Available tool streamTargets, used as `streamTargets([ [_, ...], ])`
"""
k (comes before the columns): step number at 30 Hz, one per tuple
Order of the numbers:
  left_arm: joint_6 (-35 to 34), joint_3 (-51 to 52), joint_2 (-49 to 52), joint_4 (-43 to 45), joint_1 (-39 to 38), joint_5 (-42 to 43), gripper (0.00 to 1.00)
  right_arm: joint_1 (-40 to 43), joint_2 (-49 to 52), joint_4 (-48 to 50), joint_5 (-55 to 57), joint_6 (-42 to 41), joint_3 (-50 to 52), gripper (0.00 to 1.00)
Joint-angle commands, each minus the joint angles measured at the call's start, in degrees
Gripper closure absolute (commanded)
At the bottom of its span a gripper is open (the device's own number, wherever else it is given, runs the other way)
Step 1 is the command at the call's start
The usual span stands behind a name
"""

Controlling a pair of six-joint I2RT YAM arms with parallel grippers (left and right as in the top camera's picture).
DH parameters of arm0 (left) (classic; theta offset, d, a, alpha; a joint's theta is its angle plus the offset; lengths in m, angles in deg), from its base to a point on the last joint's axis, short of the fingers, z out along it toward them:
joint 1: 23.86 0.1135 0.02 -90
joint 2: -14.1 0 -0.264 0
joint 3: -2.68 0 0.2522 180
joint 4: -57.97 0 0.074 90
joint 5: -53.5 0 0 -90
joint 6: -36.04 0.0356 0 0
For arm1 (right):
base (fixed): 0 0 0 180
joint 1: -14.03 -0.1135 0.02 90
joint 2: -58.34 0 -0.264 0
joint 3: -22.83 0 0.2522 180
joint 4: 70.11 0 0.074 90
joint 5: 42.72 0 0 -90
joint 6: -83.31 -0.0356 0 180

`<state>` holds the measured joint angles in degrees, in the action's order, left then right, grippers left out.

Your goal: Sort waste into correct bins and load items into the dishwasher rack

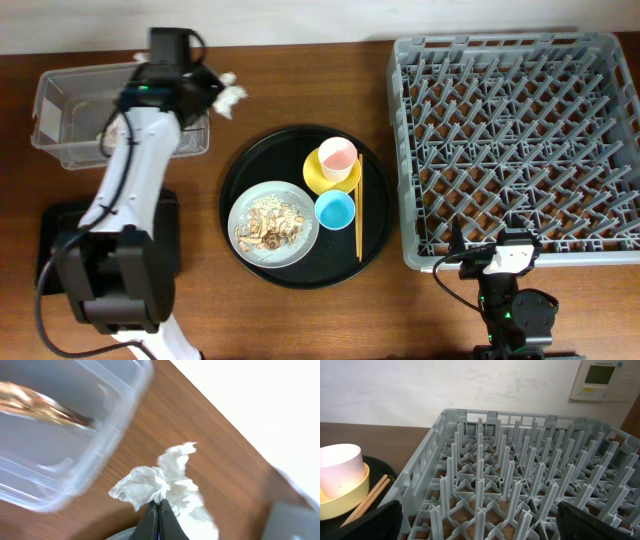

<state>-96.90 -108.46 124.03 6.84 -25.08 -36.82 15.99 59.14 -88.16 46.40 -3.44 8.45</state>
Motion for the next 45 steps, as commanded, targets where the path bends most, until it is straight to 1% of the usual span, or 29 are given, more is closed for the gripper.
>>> streamTargets([
  [1, 0.3, -0.2, -0.2, 2.7, 5.1, -1.0, 0.99, 0.4, -0.5, -0.3, 0.7, -0.1, 0.3, 0.02],
  [4, 0.3, -0.2, -0.2, 5.8, 9.5, -1.7, 0.99, 0.4, -0.5, -0.3, 0.7, -0.1, 0.3, 0.02],
  [6, 0.3, -0.2, -0.2, 7.1, 12.1, -4.1, 0.99, 0.4, -0.5, -0.3, 0.7, -0.1, 0.3, 0.02],
  [7, 0.3, -0.2, -0.2, 7.2, 13.3, -4.9, 0.98, 0.4, -0.5, -0.3, 0.7, -0.1, 0.3, 0.02],
  [8, 0.3, -0.2, -0.2, 7.2, 14.0, -5.2, 0.86, 0.4, -0.5, -0.3, 0.7, -0.1, 0.3, 0.02],
  [9, 0.3, -0.2, -0.2, 7.1, 14.7, -5.1, 0.64, 0.4, -0.5, -0.3, 0.7, -0.1, 0.3, 0.02],
  [11, 0.3, -0.2, -0.2, 6.8, 15.8, -5.1, 0.59, 0.4, -0.5, -0.3, 0.7, -0.1, 0.3, 0.02],
  [12, 0.3, -0.2, -0.2, 6.7, 16.2, -5.1, 0.51, 0.4, -0.5, -0.3, 0.7, -0.1, 0.3, 0.02],
  [13, 0.3, -0.2, -0.2, 6.7, 16.4, -5.1, 0.41, 0.4, -0.5, -0.3, 0.7, -0.1, 0.3, 0.02],
  [14, 0.3, -0.2, -0.2, 6.3, 16.4, -5.0, 0.29, 0.4, -0.5, -0.3, 0.7, -0.1, 0.3, 0.02],
  [15, 0.4, -0.2, -0.2, 5.4, 16.4, -3.3, 0.23, 0.4, -0.5, -0.3, 0.7, -0.1, 0.3, 0.02],
  [16, 1.6, -0.2, -0.3, 4.7, 16.4, -0.5, 0.22, 0.4, -0.5, -0.3, 0.7, -0.1, 0.3, 0.02],
  [19, 11.5, -0.2, -0.5, 3.6, 16.4, 15.7, 0.21, 0.4, -0.5, -0.3, 0.7, -0.1, 0.3, 0.02],
  [20, 14.8, -0.2, -0.6, 3.0, 16.1, 24.4, 0.21, 0.4, -0.5, -0.3, 0.7, -0.1, 0.3, 0.02],
  [21, 15.7, -0.2, -0.8, 2.5, 15.8, 28.5, 0.21, 0.4, -0.5, -0.3, 0.7, -0.1, 0.3, 0.02],
  [23, 17.4, -0.2, -1.4, 1.8, 15.1, 34.0, 0.22, 0.4, -0.5, -0.3, 0.7, -0.1, 0.3, 0.02],
  [25, 19.1, -0.2, -3.0, -0.5, 14.4, 37.2, 0.21, 0.4, -0.5, -0.3, 0.7, -0.1, 0.3, 0.02],
  [29, 20.6, -0.2, -8.1, -9.8, 13.4, 34.2, 0.22, 0.4, -0.5, -0.3, 0.7, -0.1, 0.3, 0.02],
  [32, 21.0, -0.2, -11.8, -19.3, 13.4, 28.7, 0.21, 0.4, -0.5, -0.3, 0.7, -0.1, 0.3, 0.02],
  [35, 24.8, -0.2, -13.9, -26.4, 13.3, 27.9, 0.21, 0.4, -0.5, -0.3, 0.7, -0.1, 0.3, 0.02],
  [38, 26.4, -0.2, -14.6, -31.5, 12.8, 27.1, 0.22, 0.4, -0.5, -0.3, 0.7, -0.1, 0.3, 0.02],
  [42, 25.6, -0.2, -15.0, -35.3, 12.6, 22.1, 0.24, 0.4, -0.5, -0.3, 0.7, -0.1, 0.3, 0.02],
  [45, 20.4, -0.2, -15.0, -36.6, 13.3, 16.5, 0.24, 0.4, -0.5, -0.3, 0.7, -0.1, 0.3, 0.02],
])
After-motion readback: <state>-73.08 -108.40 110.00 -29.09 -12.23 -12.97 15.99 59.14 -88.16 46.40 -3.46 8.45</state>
